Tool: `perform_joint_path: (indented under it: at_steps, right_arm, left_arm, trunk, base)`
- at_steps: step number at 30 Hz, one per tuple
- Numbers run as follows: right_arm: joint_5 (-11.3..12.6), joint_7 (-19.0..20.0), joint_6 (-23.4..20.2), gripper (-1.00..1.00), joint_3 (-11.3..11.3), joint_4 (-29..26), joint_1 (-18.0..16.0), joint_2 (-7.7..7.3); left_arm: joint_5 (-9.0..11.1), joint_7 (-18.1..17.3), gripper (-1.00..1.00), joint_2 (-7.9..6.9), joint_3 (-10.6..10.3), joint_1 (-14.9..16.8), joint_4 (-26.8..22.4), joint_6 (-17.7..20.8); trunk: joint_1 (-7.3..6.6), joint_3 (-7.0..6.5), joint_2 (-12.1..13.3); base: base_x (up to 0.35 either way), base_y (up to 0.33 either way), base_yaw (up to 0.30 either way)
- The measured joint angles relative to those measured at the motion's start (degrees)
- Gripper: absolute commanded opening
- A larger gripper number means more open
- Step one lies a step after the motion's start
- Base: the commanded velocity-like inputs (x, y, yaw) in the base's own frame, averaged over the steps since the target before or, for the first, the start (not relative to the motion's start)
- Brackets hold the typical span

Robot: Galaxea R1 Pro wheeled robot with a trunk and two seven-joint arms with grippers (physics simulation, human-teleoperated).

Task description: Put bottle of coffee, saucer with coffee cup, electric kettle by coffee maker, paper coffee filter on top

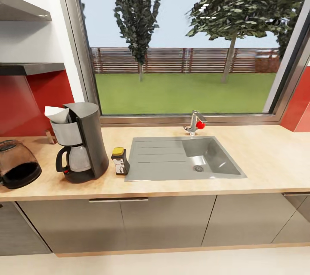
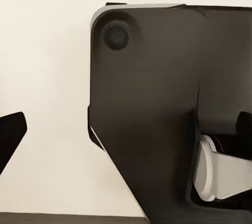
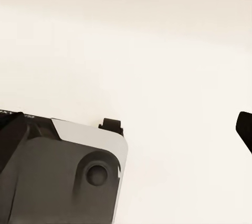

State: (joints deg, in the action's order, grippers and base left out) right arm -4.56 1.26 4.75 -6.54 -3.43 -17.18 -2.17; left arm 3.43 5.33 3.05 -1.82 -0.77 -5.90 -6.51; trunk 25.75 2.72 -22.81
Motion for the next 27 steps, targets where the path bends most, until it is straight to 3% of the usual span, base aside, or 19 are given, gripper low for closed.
perform_joint_path:
  at_steps: [5, 16, 27]
  right_arm:
    - [0.0, 0.0, 0.0, 1.00, 0.0, 0.0, 0.0, 0.05]
    - [0.0, 0.0, 0.0, 1.00, 0.1, 0.1, 0.0, 0.00]
    - [0.1, -0.1, 0.0, 1.00, 0.2, 0.1, 0.0, -0.09]
  left_arm:
    - [0.1, 0.0, 1.00, 0.01, 0.1, 0.0, 0.1, 0.0]
    - [0.0, -0.1, 1.00, 0.07, 0.0, -0.2, 0.1, -0.3]
    - [0.0, 0.0, 1.00, 0.29, 0.0, -0.2, 0.0, -0.7]
  trunk:
    - [0.00, 0.00, 0.0]
    - [0.00, 0.00, 0.0]
    - [0.00, 0.00, 0.0]
  base:
    - [0.000, 0.000, 0.053]
    - [0.000, -0.008, 0.246]
    - [0.000, -0.235, 0.038]
